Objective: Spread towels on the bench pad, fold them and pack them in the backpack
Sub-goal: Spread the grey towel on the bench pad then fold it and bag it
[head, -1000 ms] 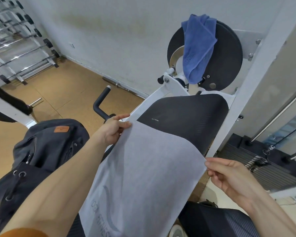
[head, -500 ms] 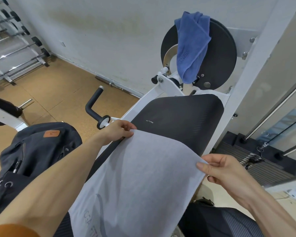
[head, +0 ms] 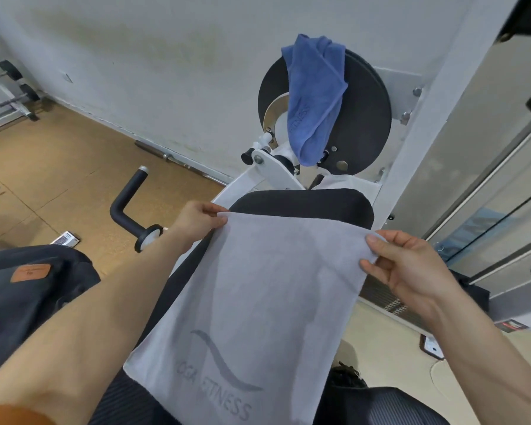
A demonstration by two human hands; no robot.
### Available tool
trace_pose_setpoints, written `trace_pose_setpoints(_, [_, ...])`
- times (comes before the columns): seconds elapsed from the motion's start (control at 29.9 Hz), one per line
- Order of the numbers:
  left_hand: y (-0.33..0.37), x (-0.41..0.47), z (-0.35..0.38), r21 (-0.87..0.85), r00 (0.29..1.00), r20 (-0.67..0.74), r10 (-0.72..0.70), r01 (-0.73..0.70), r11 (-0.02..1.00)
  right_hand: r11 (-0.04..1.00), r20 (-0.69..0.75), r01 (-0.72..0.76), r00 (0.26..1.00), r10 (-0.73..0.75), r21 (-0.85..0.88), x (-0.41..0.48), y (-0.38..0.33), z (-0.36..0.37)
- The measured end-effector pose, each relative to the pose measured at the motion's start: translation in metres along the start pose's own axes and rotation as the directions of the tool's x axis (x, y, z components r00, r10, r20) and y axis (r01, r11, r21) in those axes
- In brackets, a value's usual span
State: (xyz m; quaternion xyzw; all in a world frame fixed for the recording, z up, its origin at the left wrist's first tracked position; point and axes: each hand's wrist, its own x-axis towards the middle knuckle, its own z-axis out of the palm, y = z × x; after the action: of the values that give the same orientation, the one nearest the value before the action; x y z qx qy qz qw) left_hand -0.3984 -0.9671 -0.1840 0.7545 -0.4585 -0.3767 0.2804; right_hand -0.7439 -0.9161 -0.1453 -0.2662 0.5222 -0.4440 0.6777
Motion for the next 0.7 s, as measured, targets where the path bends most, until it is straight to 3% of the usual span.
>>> trace_pose_setpoints(0.17, [0.028,0.037,0.024,-0.158,0.988,-0.156,0.023,-0.047,0.986,0.995,-0.160,0.095,0.983,-0.091,0.018,0.038,-0.024,0.000])
trace_pose_setpoints(0.4, [0.038,0.075,0.053,-0.270,0.987,-0.138,-0.077,0.038,0.962,0.990,-0.328,0.134,0.934,-0.140,-0.042,0.073,-0.035,-0.001])
trace_pose_setpoints(0.54, [0.037,0.074,0.051,-0.411,0.991,-0.125,-0.055,-0.001,0.912,0.986,-0.323,0.155,0.931,-0.167,-0.063,0.072,-0.042,0.000])
trace_pose_setpoints(0.7, [0.048,0.047,0.011,-0.591,0.988,-0.141,0.064,-0.136,0.795,0.900,-0.138,0.376,0.901,-0.410,-0.219,0.028,-0.067,0.006])
